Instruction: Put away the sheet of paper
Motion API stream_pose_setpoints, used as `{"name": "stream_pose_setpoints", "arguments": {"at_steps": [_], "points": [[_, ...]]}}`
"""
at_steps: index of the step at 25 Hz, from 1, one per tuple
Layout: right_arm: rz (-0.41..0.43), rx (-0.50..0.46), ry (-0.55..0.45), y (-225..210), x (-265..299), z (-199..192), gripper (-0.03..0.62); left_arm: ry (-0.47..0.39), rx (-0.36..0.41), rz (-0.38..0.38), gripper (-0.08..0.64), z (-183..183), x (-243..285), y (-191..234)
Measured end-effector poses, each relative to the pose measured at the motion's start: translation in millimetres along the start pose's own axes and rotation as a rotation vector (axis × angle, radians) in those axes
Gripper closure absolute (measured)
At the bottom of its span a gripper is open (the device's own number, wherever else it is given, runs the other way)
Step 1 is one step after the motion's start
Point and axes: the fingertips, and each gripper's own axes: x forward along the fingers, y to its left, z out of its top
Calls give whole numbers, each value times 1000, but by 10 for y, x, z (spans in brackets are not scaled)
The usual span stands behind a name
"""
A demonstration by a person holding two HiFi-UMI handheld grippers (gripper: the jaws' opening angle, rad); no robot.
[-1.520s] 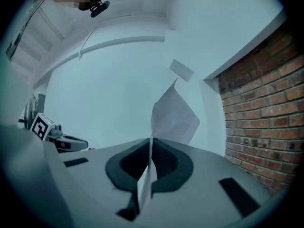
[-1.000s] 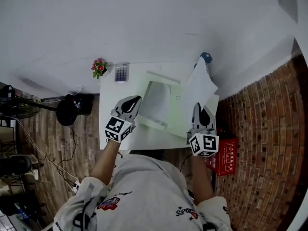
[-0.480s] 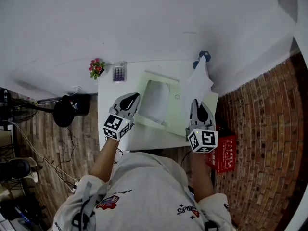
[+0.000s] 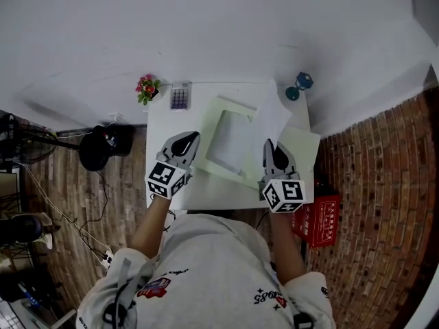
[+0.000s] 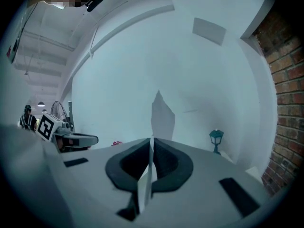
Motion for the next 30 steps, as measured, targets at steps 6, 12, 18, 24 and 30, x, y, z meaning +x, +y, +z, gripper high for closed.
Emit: {"name": "stream_pose_setpoints", "arguments": {"at_steps": [6, 12, 18, 24, 30], "points": [[69, 65, 75, 210, 111, -329, 595, 10, -10, 31, 537, -77, -143, 95], [64, 163, 218, 82, 183, -934, 595, 9, -33, 39, 537, -118, -193, 116], [-19, 243, 351, -323, 173, -1424, 595, 13, -48, 32, 537, -152, -172, 72], [-81, 280, 459, -647, 63, -1756, 592, 19, -50, 40, 537, -174, -172, 61], [-98, 345, 518, -856, 57, -2048, 595, 34, -49, 49, 537, -213, -194, 64]]}}
